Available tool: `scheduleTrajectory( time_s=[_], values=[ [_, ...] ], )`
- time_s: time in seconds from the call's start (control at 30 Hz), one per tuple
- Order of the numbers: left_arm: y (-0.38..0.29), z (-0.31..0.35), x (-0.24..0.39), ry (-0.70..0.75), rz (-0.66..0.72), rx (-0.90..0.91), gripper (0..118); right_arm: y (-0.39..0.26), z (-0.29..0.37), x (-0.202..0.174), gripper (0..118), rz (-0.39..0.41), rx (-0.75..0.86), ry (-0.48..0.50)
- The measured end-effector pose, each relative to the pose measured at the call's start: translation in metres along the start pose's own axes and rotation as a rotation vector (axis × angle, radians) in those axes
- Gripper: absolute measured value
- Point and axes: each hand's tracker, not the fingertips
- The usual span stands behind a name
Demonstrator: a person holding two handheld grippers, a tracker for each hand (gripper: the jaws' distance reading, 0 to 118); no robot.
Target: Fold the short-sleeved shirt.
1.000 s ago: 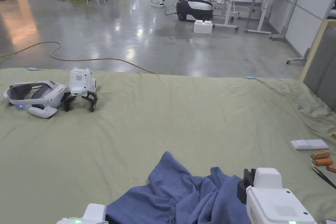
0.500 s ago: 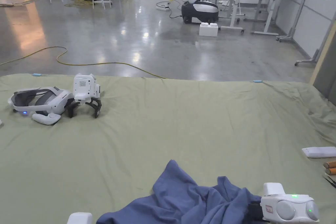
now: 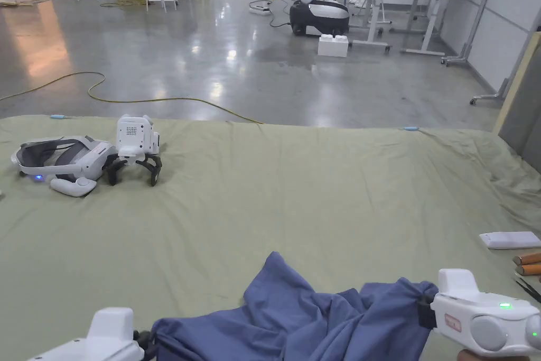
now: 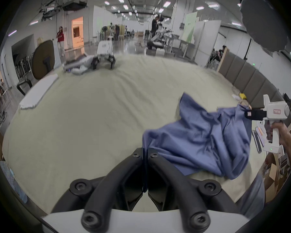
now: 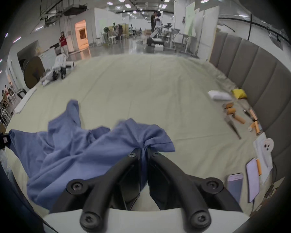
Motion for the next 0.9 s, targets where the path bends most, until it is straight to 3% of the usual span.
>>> scheduleTrajectory(
  time_s=[0.17, 0.3, 0.57, 0.9],
  values=[
    [0.049, 0.044, -0.009, 0.003, -0.012, 0.141, 0, 0.03, 0.063, 0.005, 5, 0.016, 0.074, -0.046],
    [0.092, 0.08, -0.02, 0.02, -0.029, 0.231, 0, 0.053, 0.109, 0.006, 5, 0.097, 0.155, -0.126],
    [0.174, 0.128, -0.033, 0.04, -0.03, 0.379, 0, 0.111, 0.181, 0.008, 5, 0.029, 0.351, -0.075],
    [0.262, 0.117, -0.036, 0.098, -0.055, 0.452, 0, 0.2, 0.2, -0.025, 5, 0.02, 0.515, -0.133]
  ],
)
